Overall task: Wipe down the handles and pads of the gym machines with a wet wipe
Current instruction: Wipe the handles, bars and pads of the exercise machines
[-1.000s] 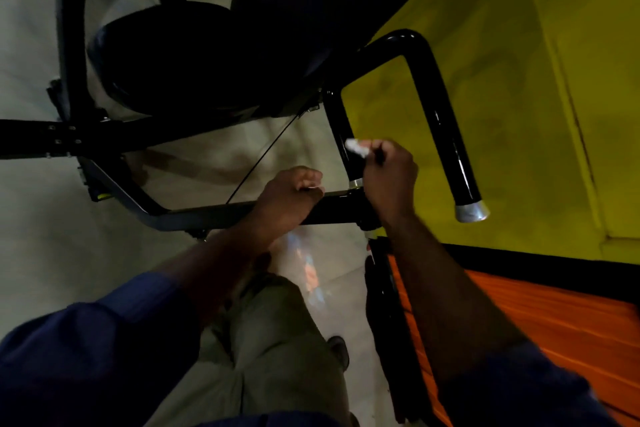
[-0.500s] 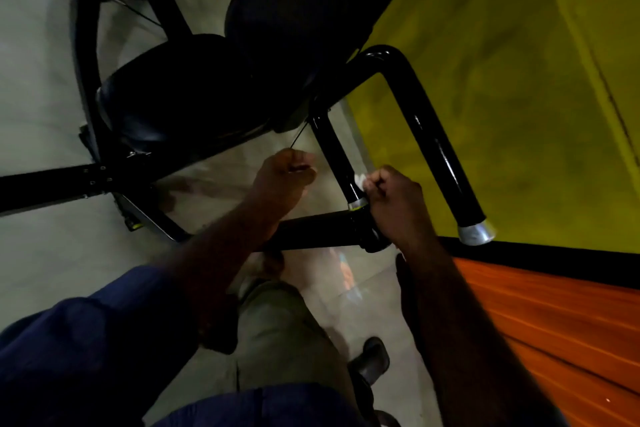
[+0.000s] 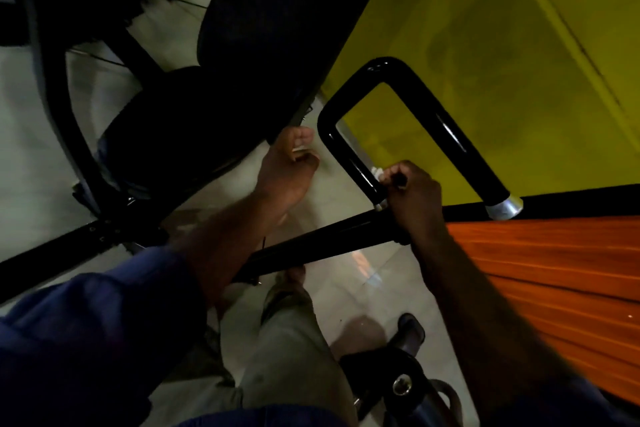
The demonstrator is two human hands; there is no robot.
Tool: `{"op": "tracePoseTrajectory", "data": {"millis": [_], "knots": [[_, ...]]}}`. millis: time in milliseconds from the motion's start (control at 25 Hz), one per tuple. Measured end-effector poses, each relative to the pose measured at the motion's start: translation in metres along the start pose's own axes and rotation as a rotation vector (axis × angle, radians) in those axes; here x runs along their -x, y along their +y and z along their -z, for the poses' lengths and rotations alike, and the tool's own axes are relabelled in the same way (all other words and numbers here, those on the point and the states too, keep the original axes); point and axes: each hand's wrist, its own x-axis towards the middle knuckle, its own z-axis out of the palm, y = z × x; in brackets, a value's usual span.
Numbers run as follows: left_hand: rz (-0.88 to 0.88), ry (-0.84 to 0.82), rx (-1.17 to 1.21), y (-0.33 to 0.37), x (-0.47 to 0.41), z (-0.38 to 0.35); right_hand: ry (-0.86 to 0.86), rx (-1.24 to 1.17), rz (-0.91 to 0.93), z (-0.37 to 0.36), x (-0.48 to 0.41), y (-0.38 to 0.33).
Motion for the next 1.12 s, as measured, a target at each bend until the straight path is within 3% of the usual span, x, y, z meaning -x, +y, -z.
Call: {"op": "tracePoseTrajectory", "data": {"millis": [120,240,440,520,640,760,880,920,1000,1120], "knots": [[-0.045,-0.064,-0.083,0.004,-0.004,0.02,-0.017,-0.315,-0.08,-0.028,-0.048,-0.059],[-0.059,-0.105,-0.167,0.004,-0.011,0.041,-0.139,-0.665,-0.194,-0.03,-0.077,-0.086],[-0.02,-0.124,-0.185,0.005,-0.007,0.057,-0.338,-0.289,-0.133,-0.011,-0.058,-0.042],[0.002,-0.157,-0.173,-0.001,-0.011,0.054,-0.27,-0.232,-0.023,-0.016,-0.068,-0.056],[0.045,-0.159,-0.09,-0.002,-0.017,0.045,0.032,-0.194,0.072,-0.033,-0.071,-0.084],[0.076,-0.137,0.023,0.001,-0.018,0.037,0.238,-0.07,0.249,-0.033,-0.023,-0.052],[0.116,-0.128,0.115,-0.002,-0.017,0.033,0.095,0.155,0.57,-0.024,0.006,-0.036],[0.13,-0.122,0.146,-0.005,-0.017,0.032,0.031,0.227,0.606,-0.019,-0.001,-0.049],[0.143,-0.104,0.208,-0.012,-0.018,0.031,0.071,0.334,0.665,-0.008,-0.025,-0.08],[0.133,-0.096,0.257,-0.016,-0.019,0.036,0.568,0.188,0.536,-0.003,-0.046,-0.101]]}}
